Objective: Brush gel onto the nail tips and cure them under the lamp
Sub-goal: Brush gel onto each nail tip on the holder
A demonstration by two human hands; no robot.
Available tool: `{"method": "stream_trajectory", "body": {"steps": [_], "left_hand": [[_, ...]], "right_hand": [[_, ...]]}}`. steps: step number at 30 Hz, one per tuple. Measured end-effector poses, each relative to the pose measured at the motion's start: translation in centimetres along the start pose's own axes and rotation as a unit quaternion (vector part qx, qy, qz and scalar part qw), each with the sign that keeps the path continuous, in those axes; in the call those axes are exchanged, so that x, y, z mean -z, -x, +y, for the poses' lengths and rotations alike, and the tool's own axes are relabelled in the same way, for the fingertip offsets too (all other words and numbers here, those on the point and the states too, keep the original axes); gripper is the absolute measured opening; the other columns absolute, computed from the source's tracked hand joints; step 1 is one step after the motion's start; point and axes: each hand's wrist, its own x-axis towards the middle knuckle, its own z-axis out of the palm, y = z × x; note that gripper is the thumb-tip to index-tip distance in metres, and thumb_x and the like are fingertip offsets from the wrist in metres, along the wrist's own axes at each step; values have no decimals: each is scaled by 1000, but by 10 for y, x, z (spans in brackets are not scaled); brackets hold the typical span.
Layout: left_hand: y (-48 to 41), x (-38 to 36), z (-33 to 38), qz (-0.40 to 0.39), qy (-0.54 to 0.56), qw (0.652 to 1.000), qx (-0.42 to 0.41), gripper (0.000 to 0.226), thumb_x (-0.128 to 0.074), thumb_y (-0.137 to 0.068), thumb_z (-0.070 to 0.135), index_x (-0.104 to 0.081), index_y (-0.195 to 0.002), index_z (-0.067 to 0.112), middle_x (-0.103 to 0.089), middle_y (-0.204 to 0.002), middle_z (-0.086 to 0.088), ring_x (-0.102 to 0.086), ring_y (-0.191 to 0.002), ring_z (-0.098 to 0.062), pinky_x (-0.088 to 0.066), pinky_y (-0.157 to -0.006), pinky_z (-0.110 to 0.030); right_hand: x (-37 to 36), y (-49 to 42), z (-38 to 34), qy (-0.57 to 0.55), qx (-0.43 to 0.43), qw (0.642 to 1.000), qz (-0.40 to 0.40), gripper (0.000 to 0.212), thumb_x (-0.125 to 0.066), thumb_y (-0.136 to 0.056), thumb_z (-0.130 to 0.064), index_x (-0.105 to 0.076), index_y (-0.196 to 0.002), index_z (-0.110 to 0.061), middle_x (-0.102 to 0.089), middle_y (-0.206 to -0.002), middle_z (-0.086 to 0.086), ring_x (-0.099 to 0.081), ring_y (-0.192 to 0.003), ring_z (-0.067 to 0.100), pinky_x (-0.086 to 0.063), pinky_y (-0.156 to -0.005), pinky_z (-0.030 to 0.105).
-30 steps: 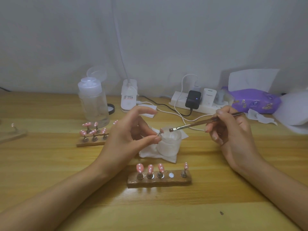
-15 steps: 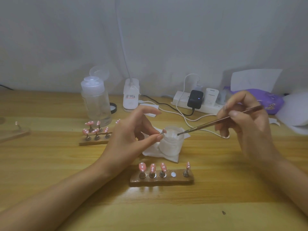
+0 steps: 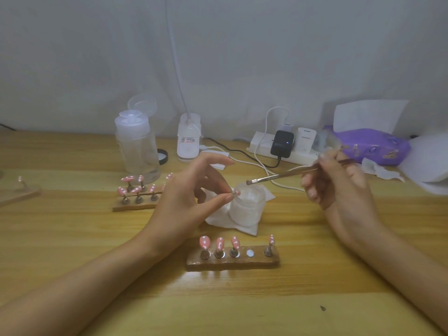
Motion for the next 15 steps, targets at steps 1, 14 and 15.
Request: {"method": "stream_trajectory", "body": {"steps": [1,14,15], "left_hand": [[0,0,0,-1,1,1000,0,43,-76,-84,12,-57,-120,27,-69,-85,10,-69,-84,-16,-53,-65,-38],[1,1,0,3,-14,1000,-22,41,-76,-85,8,-59,-119,24,-69,-83,12,-68,-84,-18,-49,-60,-29],[1,0,0,3,-15,1000,-23,42,-76,-85,9,-59,-119,24,-69,-84,12,-68,-84,-17,-50,-60,-31]], "right_hand": [[-3,2,4,-7,-17,1000,3,20,-60,-86,-34,-50,-77,-19,-65,-58,3,-51,-44,11,-40,-42,17],[-10,7,8,8,-50,999,-18,23,-61,-85,-37,-58,-64,-28,-70,-66,9,-48,-44,11,-38,-43,17],[-9,6,8,5,-50,999,-8,23,-61,-85,-36,-57,-65,-27,-70,-66,9,-48,-43,11,-38,-43,17]]}}
